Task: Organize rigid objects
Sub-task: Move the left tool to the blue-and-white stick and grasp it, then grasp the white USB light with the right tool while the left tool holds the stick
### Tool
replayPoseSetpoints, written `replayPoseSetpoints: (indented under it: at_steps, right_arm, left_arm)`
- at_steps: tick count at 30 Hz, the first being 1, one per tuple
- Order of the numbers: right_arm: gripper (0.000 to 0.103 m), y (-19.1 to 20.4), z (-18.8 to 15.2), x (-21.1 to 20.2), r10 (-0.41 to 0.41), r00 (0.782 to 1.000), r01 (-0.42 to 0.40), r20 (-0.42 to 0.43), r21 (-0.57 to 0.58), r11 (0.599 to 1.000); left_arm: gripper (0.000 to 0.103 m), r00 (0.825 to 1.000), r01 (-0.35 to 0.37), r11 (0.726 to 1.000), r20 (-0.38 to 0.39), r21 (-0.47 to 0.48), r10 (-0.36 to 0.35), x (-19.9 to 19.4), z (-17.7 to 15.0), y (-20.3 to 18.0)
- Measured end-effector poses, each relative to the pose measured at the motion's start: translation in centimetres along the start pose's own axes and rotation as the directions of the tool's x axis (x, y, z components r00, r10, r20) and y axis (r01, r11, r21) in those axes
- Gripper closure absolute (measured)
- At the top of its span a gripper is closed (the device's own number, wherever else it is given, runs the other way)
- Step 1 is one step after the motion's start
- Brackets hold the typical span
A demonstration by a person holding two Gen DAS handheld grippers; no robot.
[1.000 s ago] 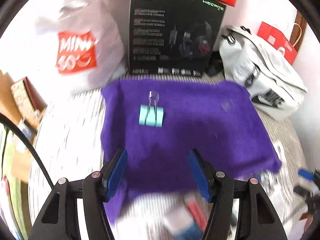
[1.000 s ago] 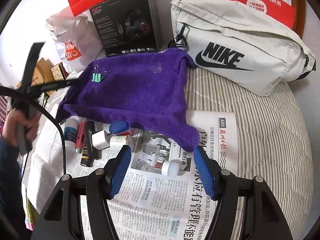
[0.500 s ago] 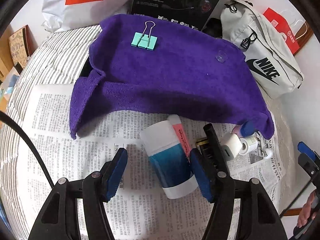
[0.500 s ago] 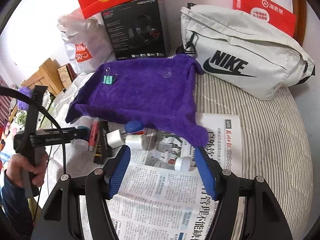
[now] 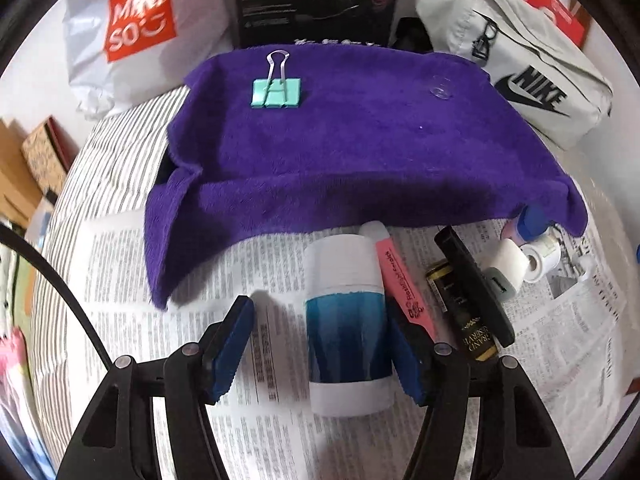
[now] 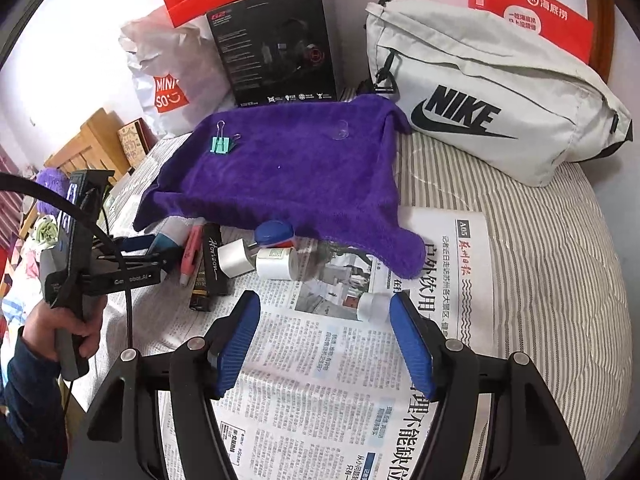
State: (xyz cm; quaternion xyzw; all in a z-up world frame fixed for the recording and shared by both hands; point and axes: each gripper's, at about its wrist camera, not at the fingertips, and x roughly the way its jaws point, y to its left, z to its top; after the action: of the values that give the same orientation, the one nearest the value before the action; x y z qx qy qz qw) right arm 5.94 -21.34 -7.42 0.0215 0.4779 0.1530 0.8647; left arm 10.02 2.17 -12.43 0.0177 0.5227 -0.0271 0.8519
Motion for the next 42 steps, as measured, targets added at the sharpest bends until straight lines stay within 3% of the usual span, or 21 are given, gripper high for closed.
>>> replayPoseSetpoints:
  at_steps: [2,21,25,30,34,42]
  right_arm:
    - [0.036,-0.2,-0.2,0.2,-0.001,1.000,0.001,-0.004,0.006,1.000]
    - [0.036,-1.9,-2.2,5.6,-0.072,0.996,0.071,-0.043,-0.018,0.997]
    - [0.038,-2.1,-2.4,6.5,-0.083,0.996,0.083,-0.027,0.020,0.996]
    - [0.051,-1.4,-2.7,7.2,-0.138,0.990,0.137,0.036,0.028,0.990]
    - [0.053,-0.8,-2.9,7.5,-0.185,0.979,0.185,0.080,0.004,0.983]
    - [0.052,-0.8,-3.0,7.5,-0.190,0.977,0.190,0.092,0.008,0.982]
  left_arm:
    - [0.069,0.999,0.024,0.999,0.029,0.026,-0.025,-0.1,0.1,-0.5]
    - [0.068,0.985,0.029,0.998,0.170,0.046,-0.037,-0.5,-2.2,-0.7]
    - [0.068,0.980,0.034,0.999,0.193,0.042,-0.042,-0.6,-2.5,-0.5]
    - [0.068,0.980,0.033,0.999,0.196,0.044,-0.041,-0.6,-2.4,-0.4]
    - [0.068,0.980,0.032,0.999,0.197,0.044,-0.040,-0.6,-2.5,-0.6]
    - [0.068,0.979,0.031,0.999,0.198,0.043,-0.039,-0.7,-2.5,-0.6]
